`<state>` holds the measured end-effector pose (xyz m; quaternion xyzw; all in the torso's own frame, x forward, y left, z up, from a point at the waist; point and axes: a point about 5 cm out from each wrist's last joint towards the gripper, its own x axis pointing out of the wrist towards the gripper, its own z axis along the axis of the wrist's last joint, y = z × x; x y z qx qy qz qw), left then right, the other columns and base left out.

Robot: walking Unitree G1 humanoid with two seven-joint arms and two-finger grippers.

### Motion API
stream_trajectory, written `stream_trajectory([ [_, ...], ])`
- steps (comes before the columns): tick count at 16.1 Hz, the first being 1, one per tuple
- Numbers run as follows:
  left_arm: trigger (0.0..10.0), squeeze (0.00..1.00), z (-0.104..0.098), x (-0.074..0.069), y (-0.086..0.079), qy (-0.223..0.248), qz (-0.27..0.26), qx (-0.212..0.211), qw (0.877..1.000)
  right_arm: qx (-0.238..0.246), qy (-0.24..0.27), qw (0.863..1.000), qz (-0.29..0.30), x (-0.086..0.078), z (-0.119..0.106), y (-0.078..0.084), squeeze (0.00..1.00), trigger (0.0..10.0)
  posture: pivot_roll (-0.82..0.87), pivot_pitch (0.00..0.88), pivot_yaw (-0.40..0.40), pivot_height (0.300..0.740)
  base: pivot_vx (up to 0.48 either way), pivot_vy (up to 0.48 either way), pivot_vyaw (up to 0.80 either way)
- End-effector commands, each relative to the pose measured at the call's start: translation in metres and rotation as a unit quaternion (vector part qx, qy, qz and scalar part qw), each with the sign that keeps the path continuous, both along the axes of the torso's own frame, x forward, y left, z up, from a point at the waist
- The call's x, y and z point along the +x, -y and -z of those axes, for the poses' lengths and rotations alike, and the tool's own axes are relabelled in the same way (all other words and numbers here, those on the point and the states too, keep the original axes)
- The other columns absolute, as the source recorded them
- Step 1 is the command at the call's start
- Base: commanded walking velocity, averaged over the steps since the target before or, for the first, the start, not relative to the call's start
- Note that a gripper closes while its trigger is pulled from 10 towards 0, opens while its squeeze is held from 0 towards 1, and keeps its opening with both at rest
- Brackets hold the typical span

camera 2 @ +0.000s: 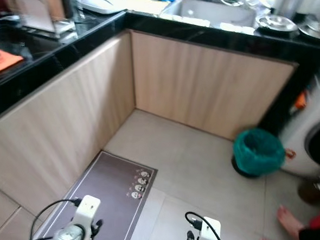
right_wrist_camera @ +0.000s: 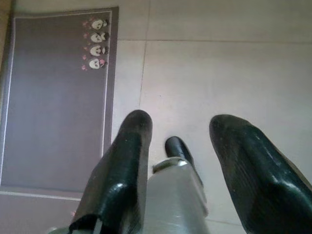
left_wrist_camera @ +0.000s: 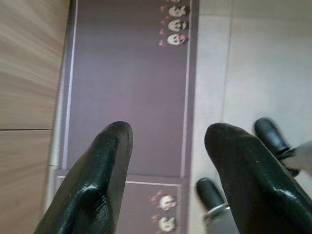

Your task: Kitchen organization

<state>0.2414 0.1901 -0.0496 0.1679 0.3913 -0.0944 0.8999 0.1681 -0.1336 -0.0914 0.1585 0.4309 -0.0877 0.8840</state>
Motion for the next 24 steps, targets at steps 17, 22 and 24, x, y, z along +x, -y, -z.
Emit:
stream_trajectory([
  [17,10.0,0.00,0.003,-0.001,0.020,0.001,-0.001,-0.025,1.000,-0.049,0.005,0.998,0.044,-0.001,-0.003,0.056,0.00,10.0,0.05,0.000,-0.074,0.740,0.063,0.000,-0.22],
  [22,10.0,0.00,0.003,-0.001,0.018,0.001,-0.003,-0.024,1.000,-0.045,-0.007,0.998,0.040,-0.007,0.000,0.055,0.00,10.0,0.06,0.000,-0.074,0.740,0.370,0.000,-0.44],
  [24,10.0,0.00,0.003,-0.001,0.016,0.001,-0.004,-0.023,1.000,-0.047,-0.006,0.998,0.036,-0.006,0.000,0.056,0.00,10.0,0.06,0.000,-0.076,0.740,0.364,0.000,-0.73],
])
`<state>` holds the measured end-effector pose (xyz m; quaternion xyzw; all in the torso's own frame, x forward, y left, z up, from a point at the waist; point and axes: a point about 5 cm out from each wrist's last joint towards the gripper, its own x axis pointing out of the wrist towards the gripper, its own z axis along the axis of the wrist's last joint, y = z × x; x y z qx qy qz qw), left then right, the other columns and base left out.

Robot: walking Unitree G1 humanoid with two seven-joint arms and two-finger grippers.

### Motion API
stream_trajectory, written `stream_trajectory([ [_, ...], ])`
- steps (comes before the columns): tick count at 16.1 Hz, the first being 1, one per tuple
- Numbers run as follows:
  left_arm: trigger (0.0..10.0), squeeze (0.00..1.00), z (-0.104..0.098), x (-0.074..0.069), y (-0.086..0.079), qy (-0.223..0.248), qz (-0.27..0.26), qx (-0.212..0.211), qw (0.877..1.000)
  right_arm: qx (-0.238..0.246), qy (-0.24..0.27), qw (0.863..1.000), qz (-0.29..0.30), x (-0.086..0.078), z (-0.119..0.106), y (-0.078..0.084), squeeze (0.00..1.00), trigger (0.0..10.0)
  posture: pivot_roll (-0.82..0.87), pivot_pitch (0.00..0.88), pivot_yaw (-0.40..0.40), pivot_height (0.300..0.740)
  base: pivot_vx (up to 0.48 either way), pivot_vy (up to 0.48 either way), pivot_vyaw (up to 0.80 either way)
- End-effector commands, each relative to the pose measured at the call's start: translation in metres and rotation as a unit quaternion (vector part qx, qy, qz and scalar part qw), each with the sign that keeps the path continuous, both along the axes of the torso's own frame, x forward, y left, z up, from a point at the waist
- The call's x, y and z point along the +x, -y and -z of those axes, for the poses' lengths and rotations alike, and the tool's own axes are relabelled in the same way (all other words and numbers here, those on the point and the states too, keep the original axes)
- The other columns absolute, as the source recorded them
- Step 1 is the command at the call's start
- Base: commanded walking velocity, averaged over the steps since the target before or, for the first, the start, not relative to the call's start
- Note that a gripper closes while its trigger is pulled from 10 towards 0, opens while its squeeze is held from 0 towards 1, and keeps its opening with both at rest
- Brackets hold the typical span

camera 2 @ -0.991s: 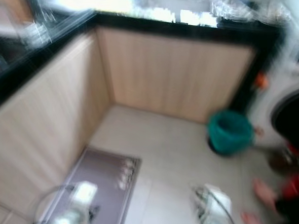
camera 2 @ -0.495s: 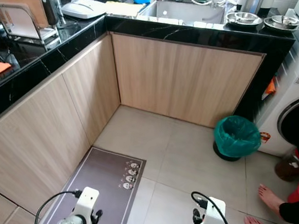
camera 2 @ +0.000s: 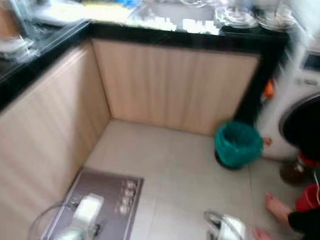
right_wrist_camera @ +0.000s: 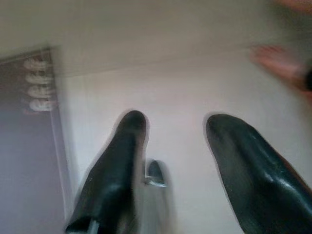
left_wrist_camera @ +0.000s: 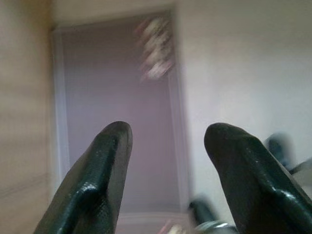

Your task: Kitchen organization

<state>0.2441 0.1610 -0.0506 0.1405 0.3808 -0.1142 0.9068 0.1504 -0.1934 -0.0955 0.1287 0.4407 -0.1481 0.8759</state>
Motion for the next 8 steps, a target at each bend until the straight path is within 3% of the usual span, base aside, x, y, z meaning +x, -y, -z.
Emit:
stream_trajectory([
  [1,10.0,0.00,0.0016,-0.0039,-0.0133,-0.005,-0.012,0.010,1.000,0.002,0.020,1.000,-0.001,0.0129,-0.0050,-0.0036,0.00,10.0,0.06,0.000,-0.074,0.740,0.345,0.000,-0.70],
  [2,10.0,0.00,0.0019,-0.0043,-0.0131,-0.005,-0.011,0.010,1.000,0.001,0.020,1.000,0.000,0.0131,-0.0051,-0.0035,0.00,10.0,0.06,0.000,-0.074,0.740,0.345,0.000,-0.60],
  [8,10.0,0.00,0.0038,-0.0063,-0.0067,-0.007,-0.006,0.008,1.000,0.001,0.023,1.000,0.005,0.0145,-0.0056,-0.0046,0.00,10.0,0.06,0.014,-0.074,0.740,0.336,0.000,0.00],
])
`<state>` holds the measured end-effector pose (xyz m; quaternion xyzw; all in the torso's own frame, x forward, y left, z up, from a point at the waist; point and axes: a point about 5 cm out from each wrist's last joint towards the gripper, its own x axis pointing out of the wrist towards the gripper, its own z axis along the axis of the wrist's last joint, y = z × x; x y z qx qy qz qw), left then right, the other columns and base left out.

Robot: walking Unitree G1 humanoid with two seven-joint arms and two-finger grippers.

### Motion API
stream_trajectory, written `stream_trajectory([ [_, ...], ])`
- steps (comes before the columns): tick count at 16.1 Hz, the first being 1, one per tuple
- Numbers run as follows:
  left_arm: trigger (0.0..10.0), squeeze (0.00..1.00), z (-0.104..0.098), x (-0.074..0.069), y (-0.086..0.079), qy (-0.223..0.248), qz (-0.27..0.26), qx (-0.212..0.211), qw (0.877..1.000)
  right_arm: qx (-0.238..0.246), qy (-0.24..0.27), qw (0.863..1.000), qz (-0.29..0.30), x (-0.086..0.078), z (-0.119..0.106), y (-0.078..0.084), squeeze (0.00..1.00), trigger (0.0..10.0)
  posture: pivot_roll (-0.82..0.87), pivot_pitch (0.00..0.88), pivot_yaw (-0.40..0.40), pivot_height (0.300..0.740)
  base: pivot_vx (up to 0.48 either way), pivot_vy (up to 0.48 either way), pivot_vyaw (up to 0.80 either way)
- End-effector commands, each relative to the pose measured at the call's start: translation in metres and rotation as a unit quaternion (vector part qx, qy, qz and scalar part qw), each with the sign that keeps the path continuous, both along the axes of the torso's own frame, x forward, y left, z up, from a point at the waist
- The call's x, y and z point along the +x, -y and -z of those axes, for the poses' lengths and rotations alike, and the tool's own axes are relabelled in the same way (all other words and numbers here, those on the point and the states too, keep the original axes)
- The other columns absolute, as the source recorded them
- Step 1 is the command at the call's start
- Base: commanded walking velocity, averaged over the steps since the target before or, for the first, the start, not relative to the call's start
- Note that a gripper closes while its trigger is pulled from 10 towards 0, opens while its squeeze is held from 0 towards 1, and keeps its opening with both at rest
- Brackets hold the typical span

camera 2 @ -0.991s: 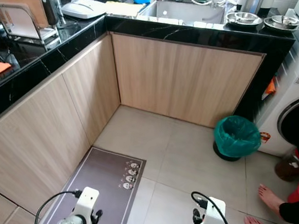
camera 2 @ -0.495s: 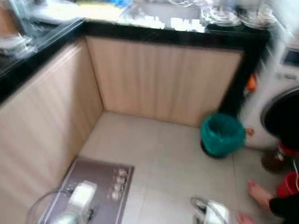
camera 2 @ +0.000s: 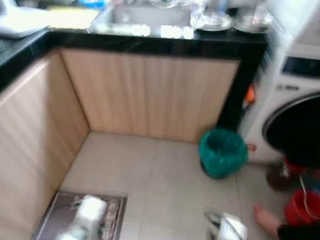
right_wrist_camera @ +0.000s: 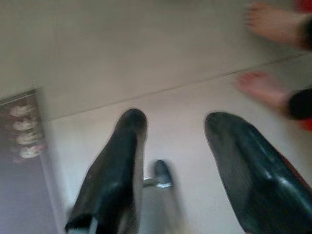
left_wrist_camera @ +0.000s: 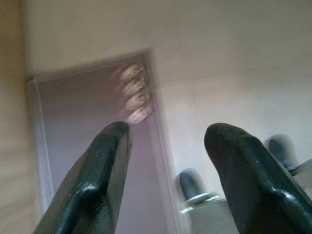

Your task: Kitchen organization

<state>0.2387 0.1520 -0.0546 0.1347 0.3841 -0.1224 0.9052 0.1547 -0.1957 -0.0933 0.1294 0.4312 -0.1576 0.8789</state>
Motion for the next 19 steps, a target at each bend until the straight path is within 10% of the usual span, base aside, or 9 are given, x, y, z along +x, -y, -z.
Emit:
stream_trajectory([
  [1,10.0,0.00,0.001,-0.002,-0.011,-0.002,-0.009,0.014,1.000,0.007,0.015,1.000,-0.005,0.011,-0.004,-0.007,0.00,10.0,0.05,0.018,-0.074,0.740,0.334,0.000,0.00],
  [7,10.0,0.00,0.001,-0.002,-0.008,-0.005,-0.011,0.013,1.000,-0.008,0.027,0.999,-0.031,0.015,-0.006,-0.005,0.00,10.0,0.03,0.022,-0.077,0.740,0.330,0.000,0.24],
  [13,10.0,0.00,-0.004,-0.001,-0.048,-0.006,-0.030,0.025,0.999,0.004,0.028,1.000,-0.009,0.014,-0.006,-0.003,0.00,10.0,0.03,0.021,-0.079,0.740,0.326,0.000,0.23],
  [19,10.0,0.00,-0.003,-0.004,-0.052,-0.008,-0.031,0.026,0.999,0.005,0.030,1.000,-0.009,0.013,-0.006,-0.004,0.00,10.0,0.04,0.016,-0.079,0.740,0.323,0.000,0.00],
])
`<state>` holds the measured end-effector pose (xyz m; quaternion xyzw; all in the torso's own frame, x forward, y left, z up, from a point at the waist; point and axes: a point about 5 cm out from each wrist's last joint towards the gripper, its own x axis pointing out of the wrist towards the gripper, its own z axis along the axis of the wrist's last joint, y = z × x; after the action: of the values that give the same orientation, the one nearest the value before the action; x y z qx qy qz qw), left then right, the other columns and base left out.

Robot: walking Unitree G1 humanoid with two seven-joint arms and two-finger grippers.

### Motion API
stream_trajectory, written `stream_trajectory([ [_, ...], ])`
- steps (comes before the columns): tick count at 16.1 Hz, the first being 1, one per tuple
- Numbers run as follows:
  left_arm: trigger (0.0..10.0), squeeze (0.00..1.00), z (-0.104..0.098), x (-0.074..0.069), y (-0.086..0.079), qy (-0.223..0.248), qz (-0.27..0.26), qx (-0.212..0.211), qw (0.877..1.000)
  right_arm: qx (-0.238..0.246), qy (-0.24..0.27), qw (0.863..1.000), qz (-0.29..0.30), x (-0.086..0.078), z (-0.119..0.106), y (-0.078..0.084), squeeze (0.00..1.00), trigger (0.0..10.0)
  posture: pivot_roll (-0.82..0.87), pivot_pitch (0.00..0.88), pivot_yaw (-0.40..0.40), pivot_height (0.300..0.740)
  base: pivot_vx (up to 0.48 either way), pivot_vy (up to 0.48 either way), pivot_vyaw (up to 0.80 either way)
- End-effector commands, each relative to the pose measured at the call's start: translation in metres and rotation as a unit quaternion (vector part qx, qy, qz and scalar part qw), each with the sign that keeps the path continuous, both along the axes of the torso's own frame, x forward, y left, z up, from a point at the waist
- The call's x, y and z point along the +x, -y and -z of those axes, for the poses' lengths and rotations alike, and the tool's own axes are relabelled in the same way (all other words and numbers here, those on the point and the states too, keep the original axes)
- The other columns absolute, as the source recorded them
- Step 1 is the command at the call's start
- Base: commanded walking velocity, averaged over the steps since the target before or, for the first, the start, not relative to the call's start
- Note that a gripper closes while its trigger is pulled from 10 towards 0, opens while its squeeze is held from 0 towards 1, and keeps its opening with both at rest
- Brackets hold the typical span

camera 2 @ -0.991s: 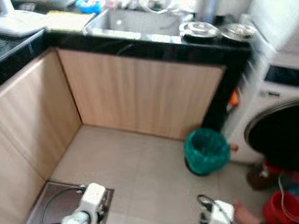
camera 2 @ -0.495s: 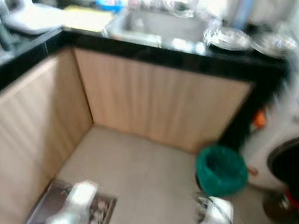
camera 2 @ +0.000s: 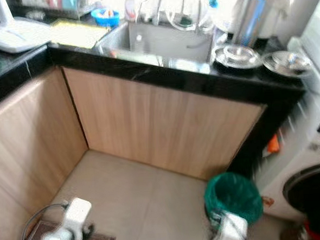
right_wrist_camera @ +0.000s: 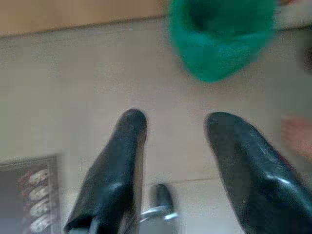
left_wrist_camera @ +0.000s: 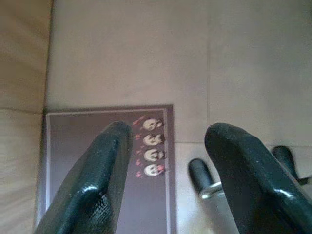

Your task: Kitchen organization

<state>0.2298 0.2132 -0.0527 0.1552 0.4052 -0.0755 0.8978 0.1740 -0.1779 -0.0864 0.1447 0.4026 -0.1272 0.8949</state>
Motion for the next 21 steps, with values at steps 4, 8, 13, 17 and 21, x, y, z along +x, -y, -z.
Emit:
stream_trajectory([
  [4,10.0,0.00,0.008,-0.002,0.046,0.001,0.024,-0.027,0.999,-0.014,-0.018,1.000,0.006,-0.011,0.004,0.012,0.00,10.0,0.04,0.000,-0.078,0.740,0.326,0.000,0.00],
  [8,10.0,0.00,0.003,0.006,0.047,0.006,0.027,-0.027,0.999,-0.014,-0.019,1.000,0.004,-0.012,0.004,0.011,0.00,10.0,0.04,0.000,-0.077,0.740,0.326,0.000,0.00],
  [13,10.0,0.00,0.003,0.005,0.045,0.004,0.029,-0.024,0.999,-0.016,-0.022,1.000,0.003,-0.015,0.005,0.012,0.00,10.0,0.03,0.000,-0.076,0.740,0.323,0.000,0.00],
  [17,10.0,0.00,0.003,0.005,0.042,0.003,0.028,-0.023,0.999,-0.017,-0.023,1.000,0.004,-0.014,0.005,0.012,0.00,10.0,0.03,0.000,-0.076,0.740,0.323,0.000,0.00],
  [21,10.0,0.00,0.003,0.006,0.045,0.003,0.027,-0.026,0.999,-0.016,-0.023,1.000,0.009,-0.014,0.005,0.014,0.00,10.0,0.03,0.000,-0.075,0.740,0.324,0.000,0.00],
])
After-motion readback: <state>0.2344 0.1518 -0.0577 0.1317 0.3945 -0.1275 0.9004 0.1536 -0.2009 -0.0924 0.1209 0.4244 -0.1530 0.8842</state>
